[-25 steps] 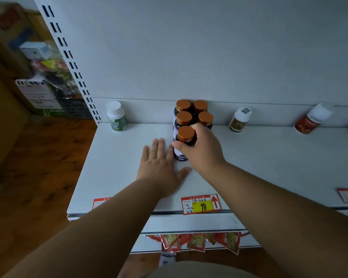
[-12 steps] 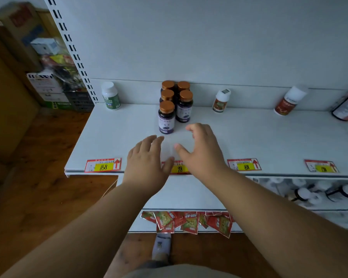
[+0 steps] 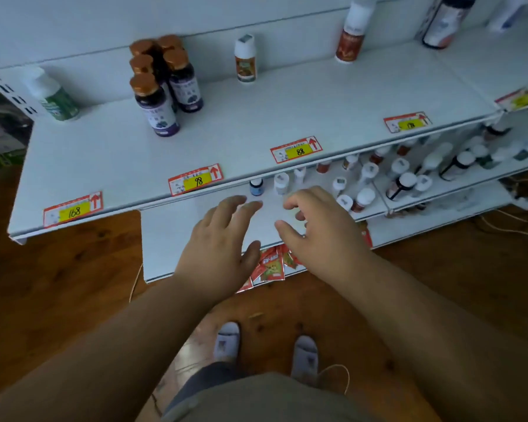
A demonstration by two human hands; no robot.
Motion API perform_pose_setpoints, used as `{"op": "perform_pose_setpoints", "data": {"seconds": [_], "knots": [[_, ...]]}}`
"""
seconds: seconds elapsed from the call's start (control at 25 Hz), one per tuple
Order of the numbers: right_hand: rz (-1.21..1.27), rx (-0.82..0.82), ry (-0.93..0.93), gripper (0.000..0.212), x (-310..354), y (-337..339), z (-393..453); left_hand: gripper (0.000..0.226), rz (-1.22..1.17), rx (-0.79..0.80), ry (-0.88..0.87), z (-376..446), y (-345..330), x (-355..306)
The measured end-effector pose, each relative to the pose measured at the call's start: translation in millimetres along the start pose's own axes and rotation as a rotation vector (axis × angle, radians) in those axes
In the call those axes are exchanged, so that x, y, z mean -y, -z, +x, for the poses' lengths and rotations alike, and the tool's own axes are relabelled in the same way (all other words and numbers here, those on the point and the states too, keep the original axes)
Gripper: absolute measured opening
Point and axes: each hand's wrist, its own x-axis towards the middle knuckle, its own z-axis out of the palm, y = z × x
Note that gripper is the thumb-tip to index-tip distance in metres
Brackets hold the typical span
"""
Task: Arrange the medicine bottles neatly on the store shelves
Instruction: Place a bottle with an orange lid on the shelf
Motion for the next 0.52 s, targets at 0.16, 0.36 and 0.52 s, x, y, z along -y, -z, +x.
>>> {"op": "perform_pose_setpoints", "data": {"seconds": [0.16,0.36,0.52], "knots": [[0.049,-0.010,-0.159,0.034,-26.5,-53.4,12.8,0.064,-0.014,0.099,-0.039,18.6,-40.3,31.9],[0.118,-0.052,-0.265,0.034,-88.4,-159.5,46.0,0.059,-0.034,0.074,0.054,56.0,-135.0,90.4],[0.160,-0.099,-0.318,0.038,-159.3,-240.1,95.4,0.058,-0.096,-0.004,0.138,93.6,-224.2,121.8]]}}
